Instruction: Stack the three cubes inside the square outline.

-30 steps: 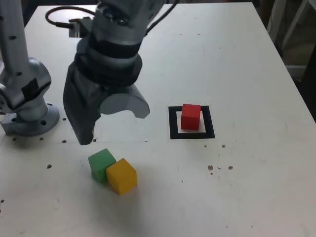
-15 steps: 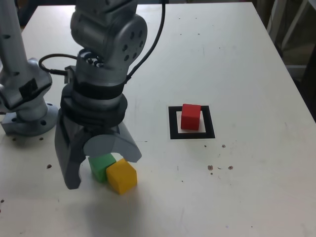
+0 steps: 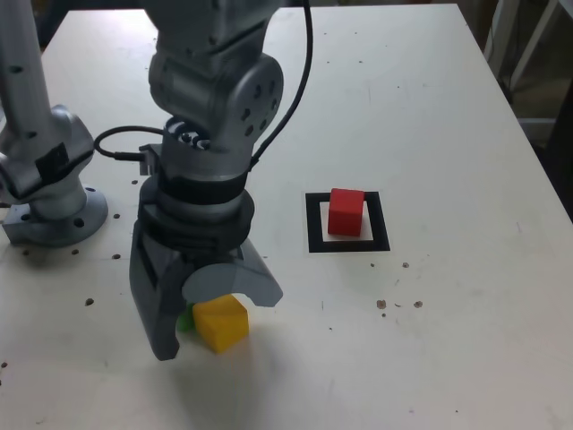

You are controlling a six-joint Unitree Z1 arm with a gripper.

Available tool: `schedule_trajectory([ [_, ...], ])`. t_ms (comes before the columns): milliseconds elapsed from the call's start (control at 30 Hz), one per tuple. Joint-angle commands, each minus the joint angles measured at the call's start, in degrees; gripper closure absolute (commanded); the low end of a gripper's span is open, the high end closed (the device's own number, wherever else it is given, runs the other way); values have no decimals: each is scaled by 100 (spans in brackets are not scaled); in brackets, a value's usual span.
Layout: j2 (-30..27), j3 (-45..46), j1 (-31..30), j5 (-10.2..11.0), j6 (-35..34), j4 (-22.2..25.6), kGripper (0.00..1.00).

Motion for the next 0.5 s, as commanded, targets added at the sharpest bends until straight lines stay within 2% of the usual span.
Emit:
schedule_trajectory([
  [0,44,15,88,70,-43,-34,0],
  [467,135,158,516,141,-230,-282,1],
])
